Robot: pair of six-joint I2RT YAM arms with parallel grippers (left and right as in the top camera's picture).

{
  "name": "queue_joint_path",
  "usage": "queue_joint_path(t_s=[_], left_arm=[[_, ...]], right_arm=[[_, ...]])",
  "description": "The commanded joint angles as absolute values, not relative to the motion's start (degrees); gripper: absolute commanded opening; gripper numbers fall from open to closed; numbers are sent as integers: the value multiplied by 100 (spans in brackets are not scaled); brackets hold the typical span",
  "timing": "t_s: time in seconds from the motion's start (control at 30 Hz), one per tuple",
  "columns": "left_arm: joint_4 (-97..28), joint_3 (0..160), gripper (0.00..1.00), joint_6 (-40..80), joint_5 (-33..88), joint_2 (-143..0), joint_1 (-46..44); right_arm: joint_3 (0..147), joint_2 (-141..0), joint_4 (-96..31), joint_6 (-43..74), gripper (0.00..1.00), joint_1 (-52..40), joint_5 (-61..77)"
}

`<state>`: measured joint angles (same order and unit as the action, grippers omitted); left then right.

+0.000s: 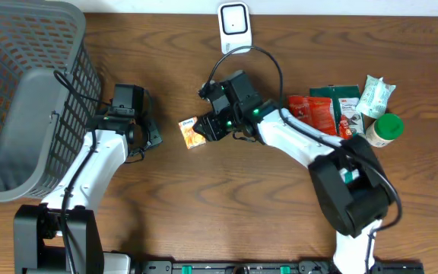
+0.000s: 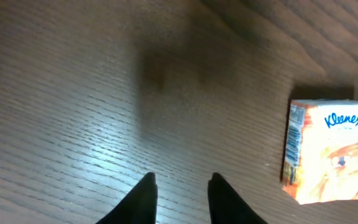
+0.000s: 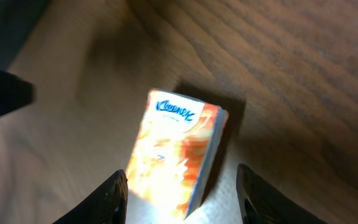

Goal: Scan the item barcode
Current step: 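Reach the right gripper to the Kleenex pack beside the left gripper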

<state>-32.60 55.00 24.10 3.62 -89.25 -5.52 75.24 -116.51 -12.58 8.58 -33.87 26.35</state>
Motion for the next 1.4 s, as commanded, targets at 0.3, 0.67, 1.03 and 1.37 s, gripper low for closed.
queue_joint_path(t_s=[0.3, 0.67, 1.03, 1.37], left_arm=[[-3365, 5443, 84, 2359, 191, -8982, -543], [-3361, 5443, 85, 2362, 191, -8982, -543], [-3363, 5443, 85, 2359, 191, -8982, -543], [-3363, 5443, 85, 2359, 191, -8982, -543]], right_arm=[[7498, -12167, -580, 1028, 37, -3553, 2554], [7498, -12193, -980, 1026, 23, -3603, 2298], [7500, -12119, -1022, 1026, 1, -3345, 2908], [7500, -11786, -1278, 1066, 54, -3251, 3035]])
